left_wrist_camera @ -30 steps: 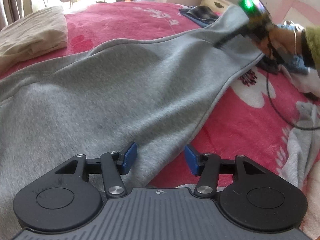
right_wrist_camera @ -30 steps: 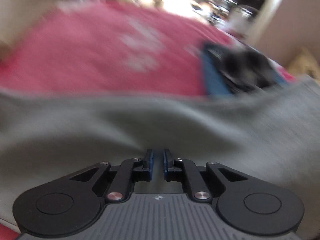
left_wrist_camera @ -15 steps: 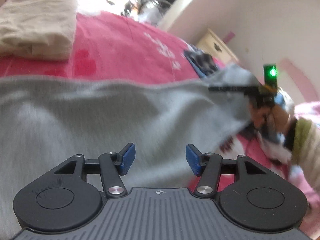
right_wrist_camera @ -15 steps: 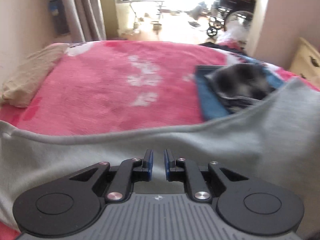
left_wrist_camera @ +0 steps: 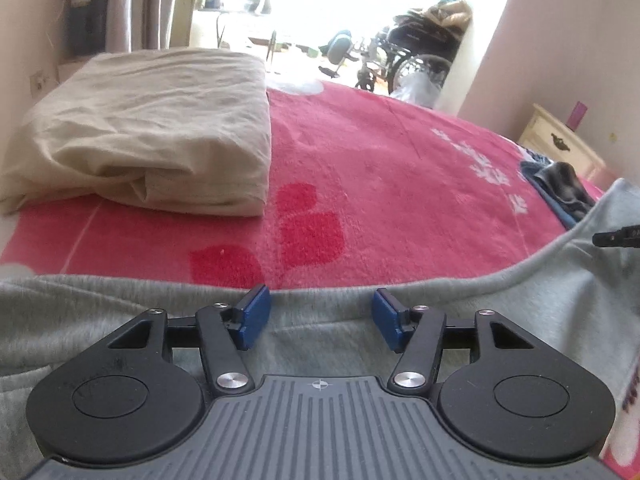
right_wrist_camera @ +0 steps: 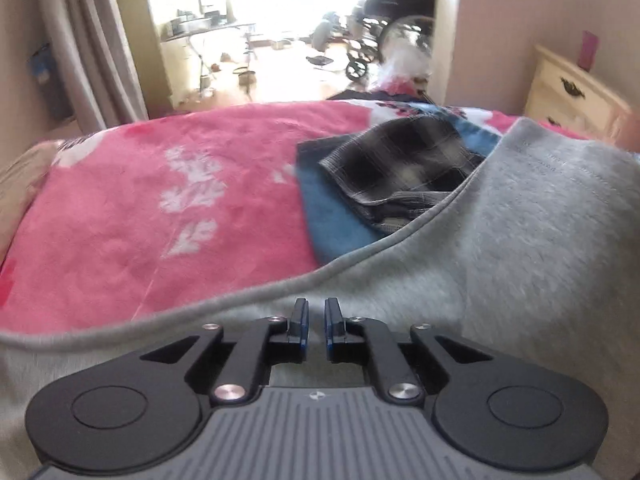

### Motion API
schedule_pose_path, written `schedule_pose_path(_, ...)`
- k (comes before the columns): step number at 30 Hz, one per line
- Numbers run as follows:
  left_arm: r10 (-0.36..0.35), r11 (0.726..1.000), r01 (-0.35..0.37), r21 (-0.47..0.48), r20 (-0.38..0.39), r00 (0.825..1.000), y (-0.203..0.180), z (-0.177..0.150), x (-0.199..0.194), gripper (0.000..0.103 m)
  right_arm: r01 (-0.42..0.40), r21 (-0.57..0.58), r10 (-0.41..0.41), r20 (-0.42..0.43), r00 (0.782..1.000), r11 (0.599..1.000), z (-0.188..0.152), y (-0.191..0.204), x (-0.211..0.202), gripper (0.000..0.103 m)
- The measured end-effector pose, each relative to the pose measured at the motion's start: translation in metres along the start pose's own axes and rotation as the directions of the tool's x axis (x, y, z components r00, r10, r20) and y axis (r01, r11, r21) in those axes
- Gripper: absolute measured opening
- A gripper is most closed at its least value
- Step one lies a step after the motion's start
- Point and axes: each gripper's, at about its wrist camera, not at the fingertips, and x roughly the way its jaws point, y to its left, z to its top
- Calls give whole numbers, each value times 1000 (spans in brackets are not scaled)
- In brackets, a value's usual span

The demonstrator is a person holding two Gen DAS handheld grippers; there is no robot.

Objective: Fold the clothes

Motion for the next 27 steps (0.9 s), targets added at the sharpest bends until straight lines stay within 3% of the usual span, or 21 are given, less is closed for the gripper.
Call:
schedule_pose_path(3,19,1000,-18,-11,23,1000,1,1,3,57,179,58,-180,17,983,982,10,-23,14,8)
schedule_pose_path(4,19,1000,-18,-13,26,999,3,2,1,57,203,126,-210,48,977,971,16,-36,13,7)
schedule_pose_path(7,16,1000,-16,-8,23,1000,4,3,-4,57,175,326,-247,194,949,929,25,-73,-16,4)
schedule_pose_path(12,16,1000,-16,0,38,999,2,6,-32,58,228,408,-366,299,881,884,29,-102,-80,9)
schedule_pose_path(15,15,1000,-16,6,46,999,1,8,-49,58,159,463,-342,343,875,872,13,-119,-126,12)
schedule_pose_path(18,4,1000,-5,19,66,998,-1,9,-74,59,96,481,-291,350,890,871,-12,-125,-166,16)
schedule_pose_path(21,-28,999,23,46,101,995,-6,10,-111,60,50,464,-220,319,922,884,-46,-121,-202,19)
schedule_pose_path(25,-100,990,89,111,98,990,-18,4,-158,63,30,459,-130,188,973,888,-92,-115,-250,21)
schedule_pose_path(27,-146,978,134,161,66,987,-24,-4,-180,65,39,453,-99,111,989,891,-120,-107,-276,27)
